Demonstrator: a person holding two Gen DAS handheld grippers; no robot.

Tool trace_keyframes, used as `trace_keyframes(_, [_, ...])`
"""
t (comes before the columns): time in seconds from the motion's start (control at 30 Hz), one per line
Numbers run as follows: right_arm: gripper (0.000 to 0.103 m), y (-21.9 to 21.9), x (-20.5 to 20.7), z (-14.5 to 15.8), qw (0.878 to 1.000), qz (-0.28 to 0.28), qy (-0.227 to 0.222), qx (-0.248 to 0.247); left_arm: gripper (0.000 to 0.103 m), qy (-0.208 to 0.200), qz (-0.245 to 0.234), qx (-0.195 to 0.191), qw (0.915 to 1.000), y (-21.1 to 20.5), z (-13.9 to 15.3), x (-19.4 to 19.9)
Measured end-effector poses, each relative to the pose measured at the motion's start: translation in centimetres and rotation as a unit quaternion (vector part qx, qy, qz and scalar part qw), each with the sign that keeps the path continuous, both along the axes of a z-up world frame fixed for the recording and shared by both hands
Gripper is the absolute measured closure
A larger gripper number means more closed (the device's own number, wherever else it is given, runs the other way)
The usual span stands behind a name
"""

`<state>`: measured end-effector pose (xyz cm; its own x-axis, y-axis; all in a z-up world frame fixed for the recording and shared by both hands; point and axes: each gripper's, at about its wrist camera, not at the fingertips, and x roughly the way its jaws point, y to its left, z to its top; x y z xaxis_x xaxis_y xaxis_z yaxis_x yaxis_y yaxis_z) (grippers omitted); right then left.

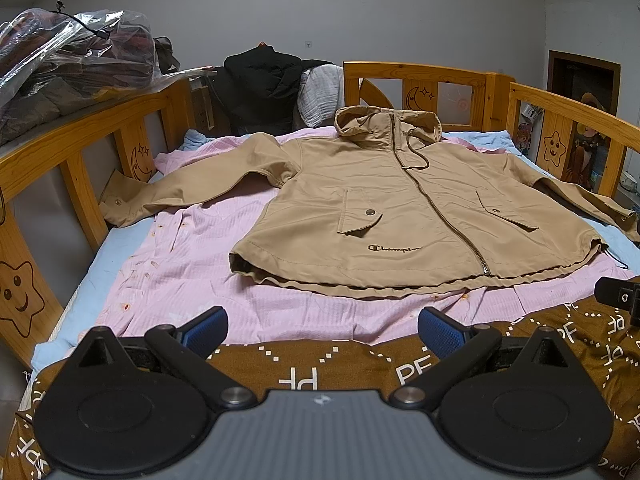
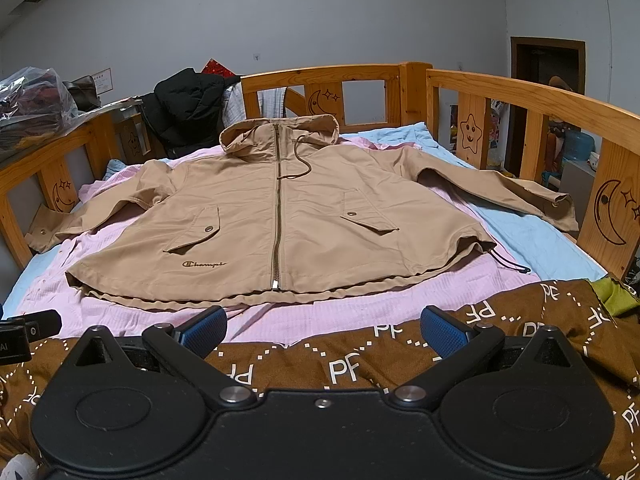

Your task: Fold large clothes

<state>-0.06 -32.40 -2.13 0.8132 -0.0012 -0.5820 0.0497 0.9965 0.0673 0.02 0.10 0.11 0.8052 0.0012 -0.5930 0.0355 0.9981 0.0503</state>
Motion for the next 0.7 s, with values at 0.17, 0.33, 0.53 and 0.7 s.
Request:
trace_keyframes(0.17, [0.0, -0.03, 0.03, -0.03, 1.0, 0.0, 0.0, 0.001, 0.0, 0.0, 0.0, 0.0, 1.0, 0.01, 0.0, 0.0])
trace_keyframes(0.33, [0.0, -0.04, 0.03, -0.05, 1.0, 0.0, 0.001, 0.001, 0.0, 0.001, 0.0, 0.0, 1.0, 0.0, 0.01, 0.0])
trace_keyframes(0.53, [0.0, -0.04, 0.02, -0.07, 1.0, 0.0, 0.0, 0.001, 0.0, 0.001, -0.003, 0.001, 1.0, -0.1, -0.36, -0.13])
trace_keyframes(0.7, [0.0, -0.02, 0.03, -0.09, 1.0, 0.0, 0.001, 0.001, 0.0, 0.002, -0.003, 0.001, 1.0, -0.25, -0.72, -0.06])
